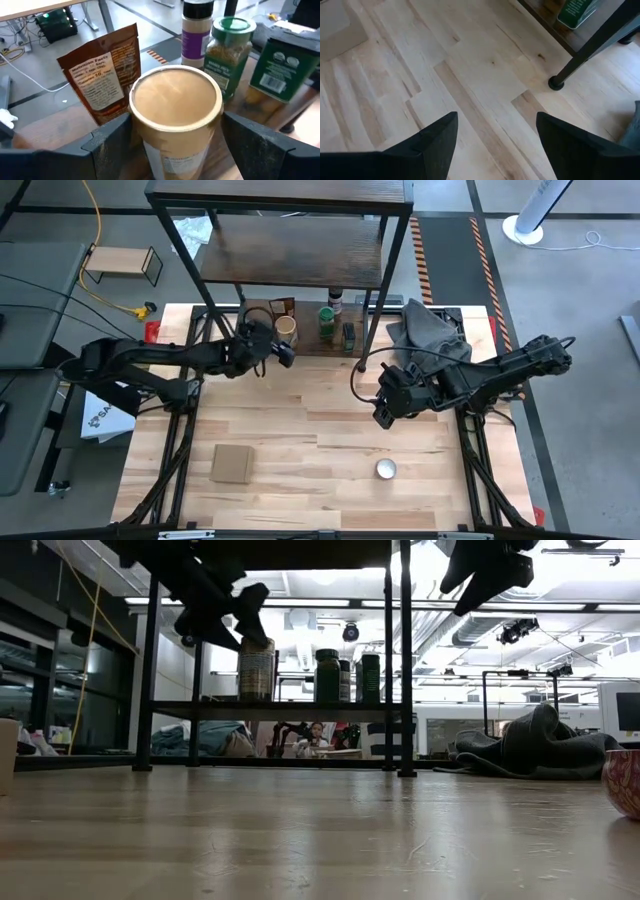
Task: Shelf spices
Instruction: Remove the gold seasoning bottle from the shelf, then remove the black seasoning can from the shelf
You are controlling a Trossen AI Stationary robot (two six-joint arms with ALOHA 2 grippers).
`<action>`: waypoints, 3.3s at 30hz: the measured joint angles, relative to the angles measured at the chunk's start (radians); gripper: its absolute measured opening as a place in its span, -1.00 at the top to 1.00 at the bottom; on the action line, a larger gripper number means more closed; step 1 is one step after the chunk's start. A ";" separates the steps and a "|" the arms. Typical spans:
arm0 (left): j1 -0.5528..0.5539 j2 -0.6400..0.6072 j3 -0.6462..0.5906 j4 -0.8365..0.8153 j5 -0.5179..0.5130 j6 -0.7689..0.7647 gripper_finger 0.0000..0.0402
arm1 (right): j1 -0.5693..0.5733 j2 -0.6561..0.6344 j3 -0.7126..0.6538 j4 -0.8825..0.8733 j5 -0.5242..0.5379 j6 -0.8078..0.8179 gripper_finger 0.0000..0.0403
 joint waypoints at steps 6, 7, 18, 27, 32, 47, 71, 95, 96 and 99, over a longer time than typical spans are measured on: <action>0.027 0.033 0.000 0.033 0.034 0.000 -0.50 | 0.000 0.000 0.000 0.002 0.004 0.004 -0.32; 0.032 0.039 0.000 0.032 0.044 0.000 -0.50 | 0.000 0.000 0.000 0.003 0.007 0.005 -0.32; 0.082 0.127 0.000 0.165 0.057 0.003 -0.50 | 0.000 0.000 0.000 0.004 0.042 0.005 -0.32; 0.093 0.155 0.000 0.204 0.151 0.053 -0.47 | 0.000 0.000 0.000 0.006 0.057 0.005 -0.32; 0.060 0.103 0.000 0.154 0.157 0.109 -0.32 | 0.000 0.000 0.000 0.006 0.059 0.005 -0.32; -0.394 -0.315 -0.019 -0.410 0.384 -0.147 -0.32 | 0.000 0.000 0.000 0.005 0.069 0.050 -0.32; -0.781 -0.179 -0.335 -0.389 0.029 -0.622 -0.91 | 0.000 0.000 0.000 0.068 0.079 0.092 -0.32; -0.735 -0.420 -0.056 -0.502 -0.235 -0.233 -0.94 | -0.102 0.185 0.061 0.367 0.275 0.032 0.01; -0.731 -0.422 -0.046 -0.500 -0.236 -0.220 -0.94 | -0.108 0.198 0.080 0.335 0.341 0.064 0.15; -0.720 -0.423 -0.022 -0.501 -0.242 -0.190 -0.94 | -0.132 0.224 0.133 0.294 0.463 0.113 0.70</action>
